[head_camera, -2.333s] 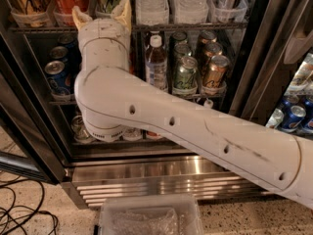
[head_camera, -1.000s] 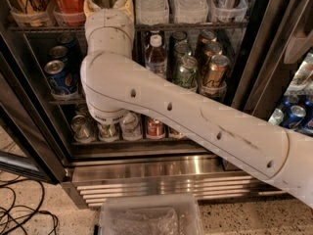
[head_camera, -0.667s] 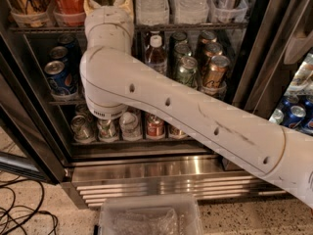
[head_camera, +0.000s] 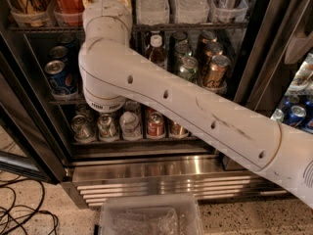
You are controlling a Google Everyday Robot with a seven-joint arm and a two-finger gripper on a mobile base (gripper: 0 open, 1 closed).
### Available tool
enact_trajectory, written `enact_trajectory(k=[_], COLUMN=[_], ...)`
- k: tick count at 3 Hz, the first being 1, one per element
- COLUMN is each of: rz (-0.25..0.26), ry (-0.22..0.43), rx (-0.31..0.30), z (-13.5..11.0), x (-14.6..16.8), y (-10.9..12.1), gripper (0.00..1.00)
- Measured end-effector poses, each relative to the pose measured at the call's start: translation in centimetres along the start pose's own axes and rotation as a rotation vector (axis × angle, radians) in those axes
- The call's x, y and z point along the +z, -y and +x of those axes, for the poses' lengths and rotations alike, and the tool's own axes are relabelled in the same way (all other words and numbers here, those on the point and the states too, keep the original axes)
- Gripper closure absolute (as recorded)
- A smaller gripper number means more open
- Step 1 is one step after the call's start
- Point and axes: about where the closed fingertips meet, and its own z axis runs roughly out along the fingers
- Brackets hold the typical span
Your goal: Pick green can from top shelf of fridge
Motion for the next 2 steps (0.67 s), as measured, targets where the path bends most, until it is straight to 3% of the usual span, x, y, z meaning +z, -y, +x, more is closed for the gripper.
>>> enact_trajectory(k=[1,2], rz=[-0.001,-0.007], ry=[0.009,0.032], rx=[-0.006,0.012], z=[-0.6,-1.6], x=[0.9,0.7], y=[0.6,2.1], gripper=[0.85,1.00])
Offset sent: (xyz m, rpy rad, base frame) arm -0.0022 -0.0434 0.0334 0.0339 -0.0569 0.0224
